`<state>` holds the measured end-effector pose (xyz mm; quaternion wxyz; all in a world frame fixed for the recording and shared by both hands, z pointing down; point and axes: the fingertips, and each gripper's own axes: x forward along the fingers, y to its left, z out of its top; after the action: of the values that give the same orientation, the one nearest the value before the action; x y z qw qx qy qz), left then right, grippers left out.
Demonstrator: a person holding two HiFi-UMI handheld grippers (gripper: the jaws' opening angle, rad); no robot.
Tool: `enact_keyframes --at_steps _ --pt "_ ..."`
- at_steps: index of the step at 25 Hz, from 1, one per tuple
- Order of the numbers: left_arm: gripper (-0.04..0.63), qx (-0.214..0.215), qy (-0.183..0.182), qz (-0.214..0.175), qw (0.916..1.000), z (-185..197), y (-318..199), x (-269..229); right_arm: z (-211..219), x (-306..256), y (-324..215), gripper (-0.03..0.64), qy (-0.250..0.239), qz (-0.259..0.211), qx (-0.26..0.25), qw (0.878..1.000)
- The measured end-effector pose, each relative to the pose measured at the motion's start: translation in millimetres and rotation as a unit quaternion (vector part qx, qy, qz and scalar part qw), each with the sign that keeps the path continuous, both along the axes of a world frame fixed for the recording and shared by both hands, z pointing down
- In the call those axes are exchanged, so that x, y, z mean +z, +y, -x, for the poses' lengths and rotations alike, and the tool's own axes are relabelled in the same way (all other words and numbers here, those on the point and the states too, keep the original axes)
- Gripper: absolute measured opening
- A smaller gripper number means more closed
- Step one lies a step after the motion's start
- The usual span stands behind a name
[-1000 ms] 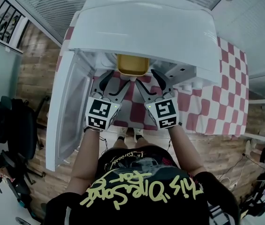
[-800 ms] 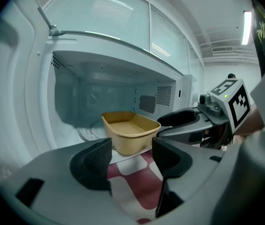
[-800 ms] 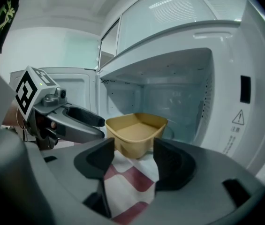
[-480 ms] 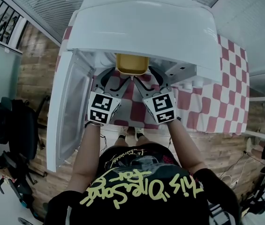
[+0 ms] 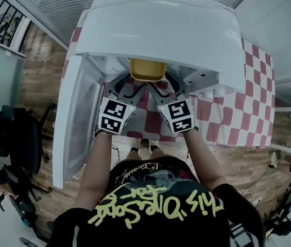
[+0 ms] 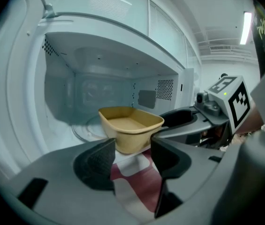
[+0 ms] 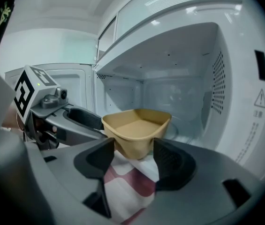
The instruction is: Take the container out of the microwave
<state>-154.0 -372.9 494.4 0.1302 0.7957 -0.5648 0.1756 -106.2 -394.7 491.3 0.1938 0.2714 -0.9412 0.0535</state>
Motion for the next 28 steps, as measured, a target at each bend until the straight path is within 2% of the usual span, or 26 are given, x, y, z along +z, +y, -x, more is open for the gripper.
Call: enact_keyframes --at_steps 7,18,28 --pt "0.215 -0.006 -0.005 -0.001 1.0 -1.3 -3.1 -3.0 1.7 0.0 -1.7 0.25 -0.004 0.003 0.006 1.0" --pt "0.207 -0.029 -0.007 0.001 0.9996 -1.4 2.8 -3.6 -1.0 -1.3 5.3 0.249 0.008 -0.002 0.013 1.0" --pt "0.204 -0.037 -0.014 0.0 0.9992 -10.5 13.5 -13.9 -11.3 -9.4 15.0 0.249 -0.003 0.001 0.016 1.0"
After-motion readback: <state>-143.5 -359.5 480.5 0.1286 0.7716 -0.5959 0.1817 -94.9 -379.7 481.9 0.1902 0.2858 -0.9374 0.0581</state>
